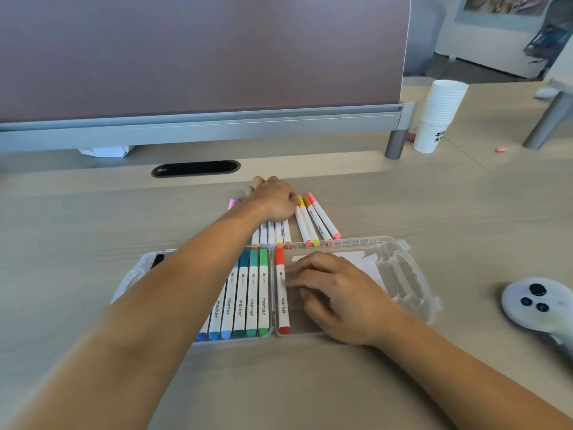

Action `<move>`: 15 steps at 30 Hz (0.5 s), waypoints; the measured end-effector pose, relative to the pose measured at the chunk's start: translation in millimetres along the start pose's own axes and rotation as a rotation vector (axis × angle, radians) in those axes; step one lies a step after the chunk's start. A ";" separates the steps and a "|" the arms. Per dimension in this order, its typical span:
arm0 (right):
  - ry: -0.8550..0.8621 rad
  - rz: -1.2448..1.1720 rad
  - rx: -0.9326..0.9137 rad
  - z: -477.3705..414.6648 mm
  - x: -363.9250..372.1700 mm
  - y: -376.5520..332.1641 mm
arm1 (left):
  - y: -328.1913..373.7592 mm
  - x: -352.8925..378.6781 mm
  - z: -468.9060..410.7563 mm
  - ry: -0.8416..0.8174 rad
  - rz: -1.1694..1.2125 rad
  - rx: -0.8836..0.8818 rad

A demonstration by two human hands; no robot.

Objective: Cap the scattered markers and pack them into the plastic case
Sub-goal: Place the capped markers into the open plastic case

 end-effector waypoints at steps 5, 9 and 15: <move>-0.001 -0.005 0.008 -0.5 1.7 -0.1 | 12.4 3.5 -1.4 0.125 0.148 -0.012; -0.013 0.002 0.013 -0.8 2.8 1.1 | 8.3 -4.3 1.8 0.176 0.629 0.000; 0.230 0.075 0.122 2.9 -8.7 1.1 | 10.3 -26.5 30.2 0.002 1.536 -0.121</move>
Point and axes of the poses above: each hand's wrist, its own z-axis away from the middle knuckle, its own x-axis out of the palm, y = z × x, the point moved 4 cm from there along -z, towards the middle knuckle, and after that the axes turned 15 degrees about z, right-handed, at the moved point
